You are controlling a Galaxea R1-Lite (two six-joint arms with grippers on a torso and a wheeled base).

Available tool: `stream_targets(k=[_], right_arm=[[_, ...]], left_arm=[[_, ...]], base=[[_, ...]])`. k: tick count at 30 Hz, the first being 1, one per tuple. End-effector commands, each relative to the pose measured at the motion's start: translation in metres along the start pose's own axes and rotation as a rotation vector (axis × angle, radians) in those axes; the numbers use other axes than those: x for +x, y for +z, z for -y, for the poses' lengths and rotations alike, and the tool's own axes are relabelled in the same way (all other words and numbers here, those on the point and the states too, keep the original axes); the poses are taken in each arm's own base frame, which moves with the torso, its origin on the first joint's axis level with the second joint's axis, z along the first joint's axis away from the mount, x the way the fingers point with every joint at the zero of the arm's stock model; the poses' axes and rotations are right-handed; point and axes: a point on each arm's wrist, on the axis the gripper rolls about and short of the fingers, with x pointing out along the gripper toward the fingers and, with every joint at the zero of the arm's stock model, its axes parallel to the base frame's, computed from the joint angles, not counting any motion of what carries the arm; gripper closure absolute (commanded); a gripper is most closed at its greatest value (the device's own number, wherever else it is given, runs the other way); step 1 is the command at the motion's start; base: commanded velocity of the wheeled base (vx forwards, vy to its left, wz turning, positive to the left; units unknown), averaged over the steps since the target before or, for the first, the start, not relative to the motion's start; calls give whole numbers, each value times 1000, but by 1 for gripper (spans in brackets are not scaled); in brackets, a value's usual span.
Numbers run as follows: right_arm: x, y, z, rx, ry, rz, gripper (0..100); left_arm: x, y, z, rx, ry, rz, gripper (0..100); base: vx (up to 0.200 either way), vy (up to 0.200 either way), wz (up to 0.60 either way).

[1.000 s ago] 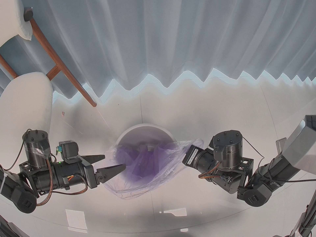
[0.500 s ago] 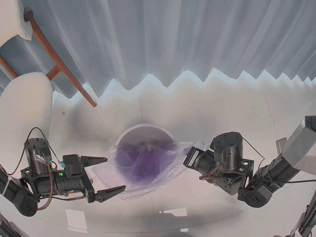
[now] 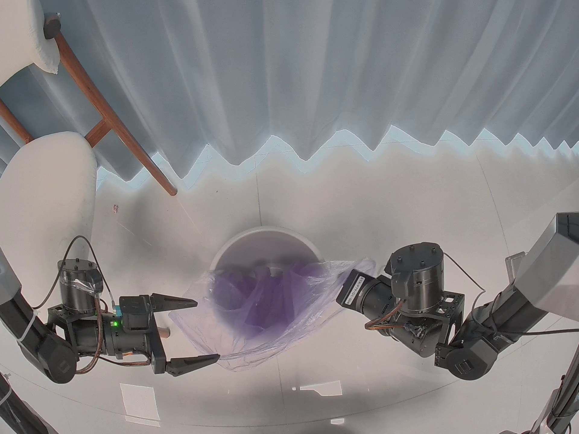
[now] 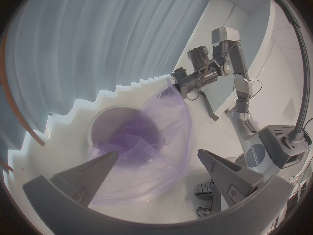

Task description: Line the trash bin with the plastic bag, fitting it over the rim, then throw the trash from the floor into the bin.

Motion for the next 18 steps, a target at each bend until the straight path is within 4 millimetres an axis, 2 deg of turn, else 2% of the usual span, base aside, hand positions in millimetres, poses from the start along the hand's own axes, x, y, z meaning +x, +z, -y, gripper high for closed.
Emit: stream_targets(k=[1,4,8,11,18], right_arm=[[1,0,0,1,0,0,100],[2,-2,1,-1,-5,-5,100],[4,-2,2,-1,-10,-6,100],[4,-2,3,2,-10,-4,100],[9,-6,5,3,-17,-13,100]], left_arm=[[10,-14,-15,-39,9,-30,0],[21,-17,-27,-33,6,-28,0],[24,-17,-21,-11,-25,-26,0],[20,-23,-15,-24,-61,-31,0],[11,-29,-19,0,-74,-32,0]], base=[[0,0,0],[0,0,0],[0,0,0],[0,0,0],[0,0,0]])
